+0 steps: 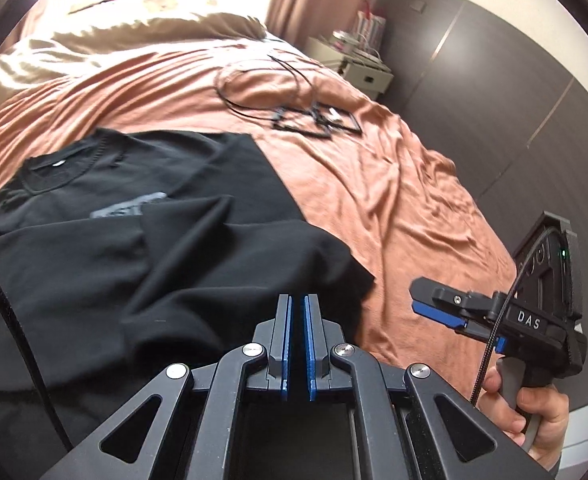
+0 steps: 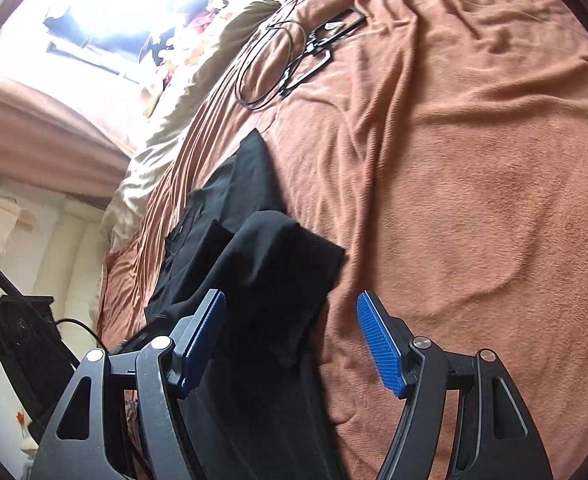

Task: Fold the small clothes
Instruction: 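Move the left tool to the cuff of the folded sleeve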

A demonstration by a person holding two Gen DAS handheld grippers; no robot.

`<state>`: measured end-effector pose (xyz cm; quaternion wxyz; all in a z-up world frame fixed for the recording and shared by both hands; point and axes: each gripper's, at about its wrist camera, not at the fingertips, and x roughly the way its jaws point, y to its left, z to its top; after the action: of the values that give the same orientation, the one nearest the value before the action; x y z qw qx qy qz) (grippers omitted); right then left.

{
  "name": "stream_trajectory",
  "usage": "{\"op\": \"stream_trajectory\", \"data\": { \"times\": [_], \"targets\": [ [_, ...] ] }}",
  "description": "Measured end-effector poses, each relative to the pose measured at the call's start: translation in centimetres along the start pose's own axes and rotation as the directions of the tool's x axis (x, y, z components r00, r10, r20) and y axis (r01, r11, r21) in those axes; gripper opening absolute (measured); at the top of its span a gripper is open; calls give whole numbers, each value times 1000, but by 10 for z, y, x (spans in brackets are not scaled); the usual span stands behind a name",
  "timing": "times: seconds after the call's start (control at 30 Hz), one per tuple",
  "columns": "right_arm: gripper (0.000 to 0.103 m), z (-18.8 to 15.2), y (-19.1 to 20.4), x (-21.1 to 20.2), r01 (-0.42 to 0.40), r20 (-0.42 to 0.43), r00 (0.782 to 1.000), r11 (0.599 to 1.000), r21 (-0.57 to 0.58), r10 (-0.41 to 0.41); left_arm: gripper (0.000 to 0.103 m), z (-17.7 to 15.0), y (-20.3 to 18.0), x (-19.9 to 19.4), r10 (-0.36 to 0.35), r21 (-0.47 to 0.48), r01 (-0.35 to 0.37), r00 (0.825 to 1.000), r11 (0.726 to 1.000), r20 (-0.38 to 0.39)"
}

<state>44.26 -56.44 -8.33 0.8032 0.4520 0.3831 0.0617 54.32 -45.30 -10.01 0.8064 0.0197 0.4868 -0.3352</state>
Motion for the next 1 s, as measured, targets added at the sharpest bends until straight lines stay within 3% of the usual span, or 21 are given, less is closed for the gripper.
{"op": "stream_trajectory", "data": {
  "times": [0.17,0.23,0.3,0.37,0.63,0.8,0.93,1.0],
  "targets": [
    [67,1,-17,-11,-5,-5,1000,999,33,5,7,-6,-28,40,-1,30,3,998,1000,-63],
    [67,2,-27,-18,-2,4,1000,998,65,2,12,-7,-38,53,6,46,-3,997,999,-79],
    [67,4,-36,-25,-1,14,1000,996,87,-1,34,-8,-43,63,20,63,-15,996,998,-82],
    [67,4,-42,-33,-5,26,1000,994,110,2,44,-9,-49,72,36,78,-30,996,997,-77],
    [67,0,-54,-51,-36,60,998,984,172,26,45,-18,-49,110,73,85,-63,990,994,-120],
    [67,-1,-51,-48,-55,57,997,985,161,46,60,-22,-57,118,76,128,-61,990,990,-121],
    [67,0,-54,-47,-59,60,997,984,168,49,59,-25,-57,123,94,158,-75,989,985,-116],
    [67,3,-53,-46,-60,59,997,984,167,51,43,-23,-51,123,107,144,-90,987,985,-116]
  ]
}}
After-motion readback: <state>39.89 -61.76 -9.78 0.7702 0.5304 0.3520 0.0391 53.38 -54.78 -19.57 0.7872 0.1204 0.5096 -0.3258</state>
